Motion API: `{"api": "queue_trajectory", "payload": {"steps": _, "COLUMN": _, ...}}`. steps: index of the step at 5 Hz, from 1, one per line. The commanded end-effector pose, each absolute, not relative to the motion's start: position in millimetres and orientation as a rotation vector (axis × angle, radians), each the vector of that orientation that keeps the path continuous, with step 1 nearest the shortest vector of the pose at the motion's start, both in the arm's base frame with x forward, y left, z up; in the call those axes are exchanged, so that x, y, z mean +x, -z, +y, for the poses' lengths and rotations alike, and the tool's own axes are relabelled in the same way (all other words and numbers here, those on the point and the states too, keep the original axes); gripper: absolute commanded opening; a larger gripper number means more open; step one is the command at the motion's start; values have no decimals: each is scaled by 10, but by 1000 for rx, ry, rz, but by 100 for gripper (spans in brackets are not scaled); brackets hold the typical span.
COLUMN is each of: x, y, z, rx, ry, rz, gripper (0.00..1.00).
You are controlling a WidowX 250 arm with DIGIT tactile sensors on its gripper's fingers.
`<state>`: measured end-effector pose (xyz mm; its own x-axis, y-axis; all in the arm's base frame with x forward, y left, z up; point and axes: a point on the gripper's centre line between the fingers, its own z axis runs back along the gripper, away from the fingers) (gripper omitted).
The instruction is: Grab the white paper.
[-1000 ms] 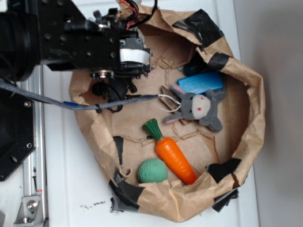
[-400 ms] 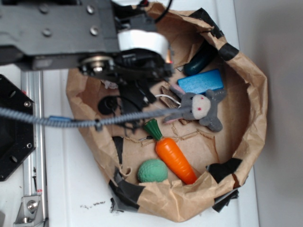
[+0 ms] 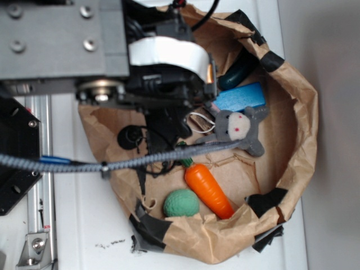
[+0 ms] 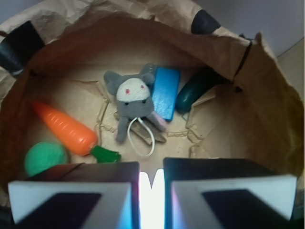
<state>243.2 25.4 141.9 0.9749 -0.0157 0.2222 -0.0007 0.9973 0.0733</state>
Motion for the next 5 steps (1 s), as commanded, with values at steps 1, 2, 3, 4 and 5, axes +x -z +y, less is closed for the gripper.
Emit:
{"api": "queue_trajectory", "payload": {"steps": 1, "x": 2436, "y": -1416, "z": 292, "rx": 68, "ry": 8, "rz": -253, "gripper": 100}}
{"api": "queue_trajectory", "payload": {"steps": 2, "x": 2331, "y": -1114, "z": 531, "rx": 115, "ry": -17, "rz": -178, "gripper": 100}}
{"api": "queue_trajectory", "payload": {"steps": 3, "x": 2296, "y": -913, "z": 663, "rx": 140, "ry": -27, "rz": -136, "gripper": 100}}
{"api": "queue_trajectory", "payload": {"steps": 4, "x": 2260, "y": -813, "z": 735, "rx": 153, "ry": -13, "rz": -106, "gripper": 100}}
{"api": "queue_trajectory", "payload": {"steps": 5, "x": 2185, "y": -728, "z": 865, "rx": 212, "ry": 11, "rz": -74, "gripper": 100}}
